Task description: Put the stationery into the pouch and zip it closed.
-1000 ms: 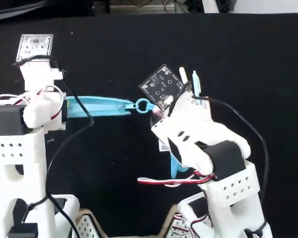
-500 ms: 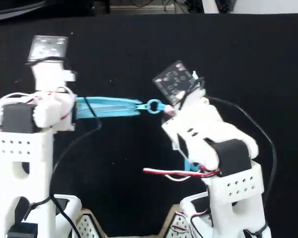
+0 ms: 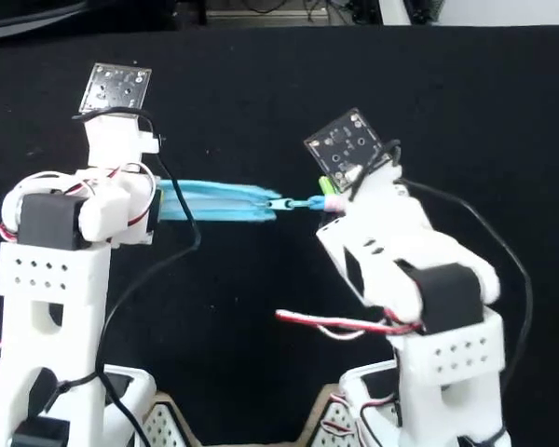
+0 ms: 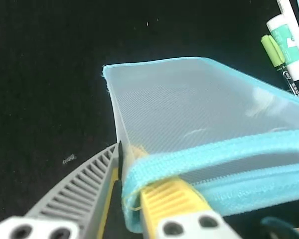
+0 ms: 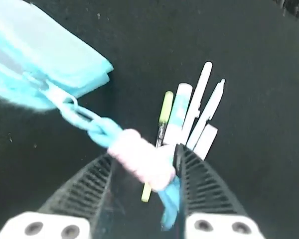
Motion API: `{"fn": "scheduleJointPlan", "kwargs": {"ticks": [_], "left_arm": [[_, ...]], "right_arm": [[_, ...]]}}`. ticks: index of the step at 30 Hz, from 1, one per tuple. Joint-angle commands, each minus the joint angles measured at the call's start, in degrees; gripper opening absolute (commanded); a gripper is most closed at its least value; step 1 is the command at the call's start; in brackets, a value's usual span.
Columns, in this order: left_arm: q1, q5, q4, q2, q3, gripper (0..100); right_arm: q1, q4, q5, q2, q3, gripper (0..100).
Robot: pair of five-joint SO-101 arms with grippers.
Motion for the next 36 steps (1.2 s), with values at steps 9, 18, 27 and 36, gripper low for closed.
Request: {"fn": "scheduleJointPlan", "kwargs": {"ticks": [9, 18, 27, 36], "left_arm": [[0.4, 0.09, -3.87, -0.79, 2.42, 3], [-0.84, 0.26, -3.87, -0.79, 7.08, 3], [-1.27, 1.23, -4.13, -1.85, 12.53, 3], [-1.19, 4.22, -13.36, -21.98, 21.23, 3]], "right_arm": [[3.6, 7.91, -0.09, 4.44, -13.93, 11.6], [10.99, -5.19, 0.26, 26.42, -10.24, 11.3], [11.08, -15.3, 0.44, 41.19, -10.15, 11.3], [11.08, -15.91, 0.44, 42.15, -9.89, 11.3]]}}
